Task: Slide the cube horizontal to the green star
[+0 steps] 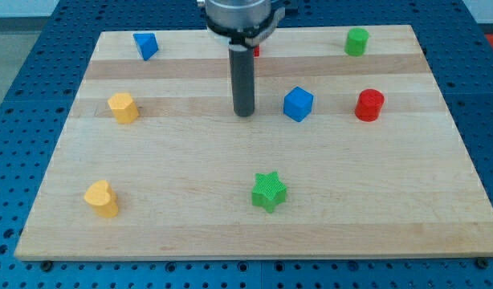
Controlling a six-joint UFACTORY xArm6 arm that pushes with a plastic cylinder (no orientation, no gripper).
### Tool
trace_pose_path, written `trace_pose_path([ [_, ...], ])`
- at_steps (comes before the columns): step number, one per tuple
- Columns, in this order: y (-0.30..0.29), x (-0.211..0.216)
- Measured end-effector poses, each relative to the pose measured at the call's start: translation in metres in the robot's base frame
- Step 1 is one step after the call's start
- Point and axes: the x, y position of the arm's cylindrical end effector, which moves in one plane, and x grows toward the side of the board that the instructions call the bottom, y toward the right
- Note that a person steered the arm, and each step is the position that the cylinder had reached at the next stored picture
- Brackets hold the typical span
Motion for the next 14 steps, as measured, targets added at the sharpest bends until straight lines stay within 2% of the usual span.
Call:
trace_pose_path([
  [1, 0.001, -0.027],
  [6, 0.072, -0.026],
  [14, 0.104, 0.066],
])
